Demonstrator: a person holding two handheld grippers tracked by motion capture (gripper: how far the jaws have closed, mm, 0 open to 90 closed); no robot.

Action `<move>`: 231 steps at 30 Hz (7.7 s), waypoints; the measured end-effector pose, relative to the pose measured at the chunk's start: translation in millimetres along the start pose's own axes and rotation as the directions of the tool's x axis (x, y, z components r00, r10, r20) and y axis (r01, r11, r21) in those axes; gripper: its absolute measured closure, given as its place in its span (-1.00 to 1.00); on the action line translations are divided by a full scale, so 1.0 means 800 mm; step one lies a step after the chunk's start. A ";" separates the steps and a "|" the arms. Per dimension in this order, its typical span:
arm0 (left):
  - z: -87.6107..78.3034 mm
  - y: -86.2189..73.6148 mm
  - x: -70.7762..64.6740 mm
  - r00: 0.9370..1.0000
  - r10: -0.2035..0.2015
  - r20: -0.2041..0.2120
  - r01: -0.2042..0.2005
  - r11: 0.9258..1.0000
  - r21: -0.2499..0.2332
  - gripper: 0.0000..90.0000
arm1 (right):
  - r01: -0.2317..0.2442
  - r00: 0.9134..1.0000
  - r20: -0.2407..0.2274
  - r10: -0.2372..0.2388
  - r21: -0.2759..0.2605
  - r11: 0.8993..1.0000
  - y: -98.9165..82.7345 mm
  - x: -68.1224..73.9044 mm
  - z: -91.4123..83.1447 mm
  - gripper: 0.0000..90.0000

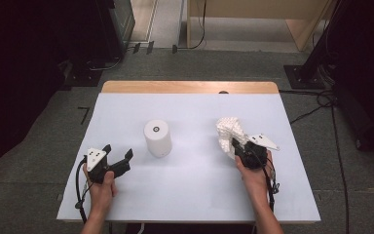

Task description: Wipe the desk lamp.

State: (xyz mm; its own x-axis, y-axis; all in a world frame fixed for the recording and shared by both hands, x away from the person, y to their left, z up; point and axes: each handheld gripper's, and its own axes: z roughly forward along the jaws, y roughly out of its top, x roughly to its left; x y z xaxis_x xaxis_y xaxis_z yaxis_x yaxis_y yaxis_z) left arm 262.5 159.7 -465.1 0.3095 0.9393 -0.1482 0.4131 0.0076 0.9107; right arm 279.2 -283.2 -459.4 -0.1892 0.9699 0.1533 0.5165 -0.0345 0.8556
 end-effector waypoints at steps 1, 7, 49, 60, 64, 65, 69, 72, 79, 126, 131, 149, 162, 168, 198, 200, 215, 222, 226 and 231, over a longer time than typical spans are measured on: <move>0.002 0.001 -0.001 1.000 0.000 0.017 0.000 1.000 0.005 -0.65 | -0.002 1.000 -0.007 0.002 0.003 1.000 0.000 0.001 -0.001 0.63; 0.015 0.001 -0.021 0.998 0.021 0.057 -0.024 0.999 0.038 -0.61 | 0.012 1.000 -0.015 -0.011 0.005 1.000 0.001 0.006 -0.002 0.61; 0.086 0.020 -0.096 0.992 0.107 0.069 -0.111 0.992 0.059 -0.87 | 0.018 1.000 -0.017 -0.018 0.026 1.000 -0.009 0.008 -0.003 0.54; 0.106 0.019 -0.100 0.993 0.108 0.048 -0.112 0.990 0.090 -0.85 | 0.015 1.000 -0.027 -0.014 0.024 1.000 -0.009 0.013 -0.003 0.53; 0.109 0.019 -0.097 0.990 0.126 0.064 -0.132 0.987 0.091 -0.83 | 0.019 0.999 -0.034 -0.018 0.023 1.000 -0.009 0.016 -0.003 0.54; 0.108 0.020 -0.097 0.988 0.140 0.065 -0.145 0.985 0.088 -0.82 | 0.020 0.999 -0.035 -0.019 0.021 1.000 -0.008 0.017 -0.004 0.54; 0.106 0.019 -0.098 0.986 0.156 0.062 -0.161 0.983 0.083 -0.81 | 0.029 0.999 -0.036 -0.028 0.015 0.999 -0.007 0.018 -0.003 0.54; 0.103 0.020 -0.097 0.985 0.149 0.081 -0.155 0.985 0.075 -0.81 | 0.029 0.999 -0.041 -0.028 0.017 0.999 -0.007 0.021 -0.004 0.54; 0.081 0.021 -0.105 0.959 0.218 0.184 -0.233 0.970 0.065 -0.80 | 0.042 0.996 -0.077 -0.042 0.000 0.999 -0.002 0.029 -0.010 0.58; 0.043 0.008 -0.181 0.741 0.535 0.406 -0.590 0.807 0.014 -0.80 | 0.254 0.884 -0.407 -0.228 0.009 0.967 0.039 0.141 -0.031 0.74; 0.051 0.019 -0.163 0.790 0.423 0.445 -0.505 0.860 0.079 -0.80 | 0.207 0.921 -0.347 -0.179 0.046 0.977 0.037 0.128 -0.013 0.75; 0.048 0.014 -0.166 0.794 0.433 0.426 -0.504 0.862 0.063 -0.80 | 0.165 0.908 -0.398 -0.133 0.049 0.985 0.035 0.127 -0.024 0.76; 0.054 0.015 -0.159 0.866 0.383 0.321 -0.420 0.906 0.053 -0.80 | 0.078 0.942 -0.330 -0.053 0.062 0.995 0.030 0.101 -0.011 0.75; 0.075 0.017 -0.146 0.940 0.288 0.185 -0.290 0.957 -0.021 -0.81 | 0.098 0.972 -0.212 -0.100 -0.024 0.995 0.029 0.076 -0.022 0.73; 0.076 0.020 -0.108 0.910 0.248 0.331 -0.265 0.964 0.006 -0.94 | 0.324 0.942 -0.147 -0.301 0.171 0.931 -0.038 0.128 0.037 0.72; 0.081 0.022 -0.109 0.907 0.240 0.346 -0.257 0.966 0.005 -0.84 | 0.359 0.930 -0.153 -0.335 0.169 0.918 -0.040 0.137 0.039 0.72; 0.070 0.021 -0.122 0.860 0.192 0.473 -0.226 0.974 0.017 -0.80 | 0.352 0.906 -0.266 -0.328 0.044 0.935 -0.015 0.147 -0.004 0.73; 0.068 0.028 -0.116 0.836 0.091 0.541 -0.128 0.991 0.030 -0.79 | 0.340 0.901 -0.261 -0.345 -0.065 0.938 0.002 0.152 -0.028 0.74; 0.069 0.033 -0.103 0.847 0.043 0.529 -0.074 0.997 0.037 -0.79 | 0.358 0.893 -0.290 -0.345 -0.007 0.934 -0.011 0.155 -0.016 0.74; 0.067 0.036 -0.093 0.856 0.047 0.514 -0.076 0.997 0.036 -0.79 | 0.387 0.886 -0.313 -0.343 0.091 0.918 -0.033 0.163 0.005 0.74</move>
State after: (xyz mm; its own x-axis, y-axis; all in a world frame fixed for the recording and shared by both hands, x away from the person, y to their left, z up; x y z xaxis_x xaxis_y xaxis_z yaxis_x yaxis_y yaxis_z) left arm 297.5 71.7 -448.3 0.7248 0.6282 -0.2829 0.4188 -0.0757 0.9049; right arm 244.2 -155.0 -463.8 -0.6059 0.7955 -0.0028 0.4763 0.3656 0.7997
